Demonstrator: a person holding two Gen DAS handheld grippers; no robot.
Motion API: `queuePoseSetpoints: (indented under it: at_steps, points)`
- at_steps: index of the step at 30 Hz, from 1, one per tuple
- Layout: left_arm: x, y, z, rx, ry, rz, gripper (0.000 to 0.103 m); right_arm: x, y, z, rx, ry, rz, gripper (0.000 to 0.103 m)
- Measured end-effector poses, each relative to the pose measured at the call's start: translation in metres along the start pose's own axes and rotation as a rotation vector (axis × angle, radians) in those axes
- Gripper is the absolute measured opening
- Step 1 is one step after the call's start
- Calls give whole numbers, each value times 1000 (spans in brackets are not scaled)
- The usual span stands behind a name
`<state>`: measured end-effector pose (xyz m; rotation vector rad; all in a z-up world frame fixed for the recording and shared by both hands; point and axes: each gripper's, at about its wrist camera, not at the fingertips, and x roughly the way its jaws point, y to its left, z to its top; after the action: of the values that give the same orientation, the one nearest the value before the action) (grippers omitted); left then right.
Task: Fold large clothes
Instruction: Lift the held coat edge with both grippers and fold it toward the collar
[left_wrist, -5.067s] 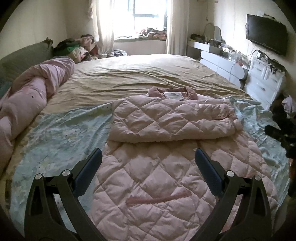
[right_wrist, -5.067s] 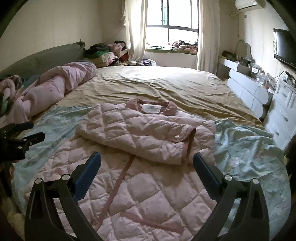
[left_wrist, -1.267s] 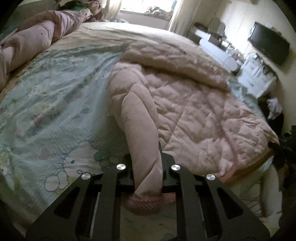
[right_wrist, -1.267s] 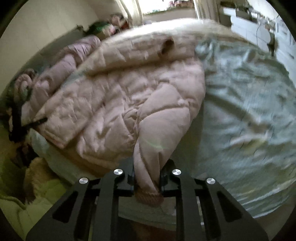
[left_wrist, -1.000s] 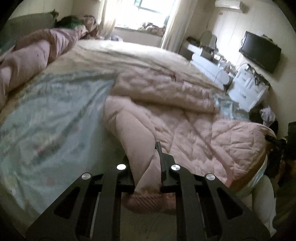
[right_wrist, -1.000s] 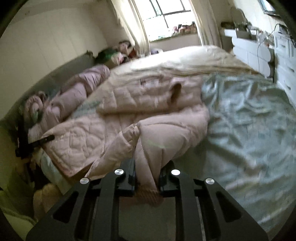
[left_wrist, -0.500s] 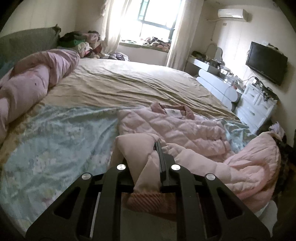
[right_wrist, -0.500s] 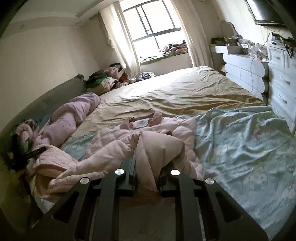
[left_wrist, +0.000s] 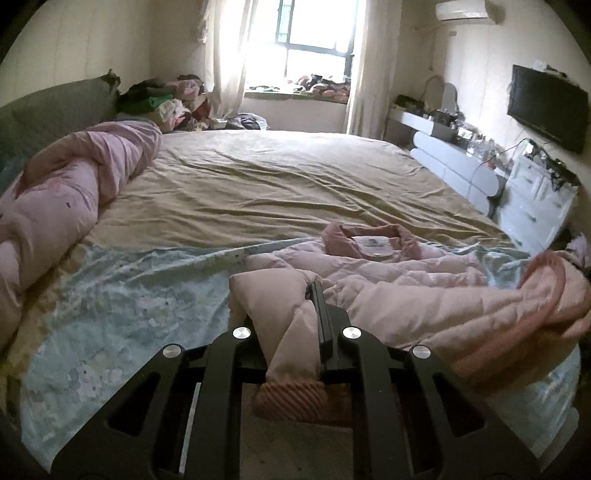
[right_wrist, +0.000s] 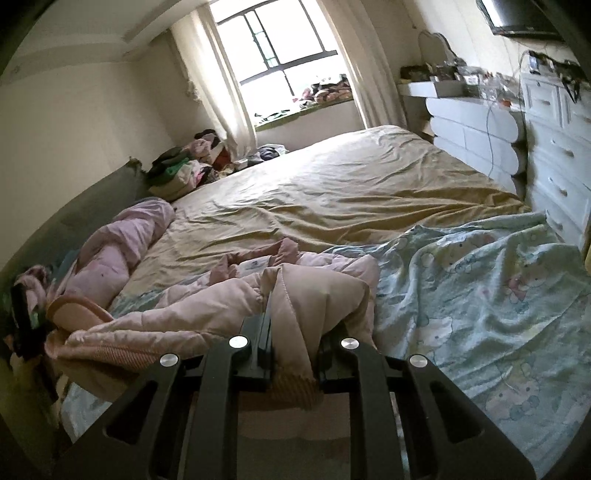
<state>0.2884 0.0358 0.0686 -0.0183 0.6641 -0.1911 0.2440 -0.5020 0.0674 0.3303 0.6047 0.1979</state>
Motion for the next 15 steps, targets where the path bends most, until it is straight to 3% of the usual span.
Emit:
queuePoseSetpoints:
  at_steps: [12, 15]
  points:
    - [69, 3, 15, -2, 69, 49, 9, 82, -22, 24, 96, 93, -80, 19]
    - [84, 4, 15, -4, 87, 53, 10, 91, -31, 27, 169, 95, -64, 29]
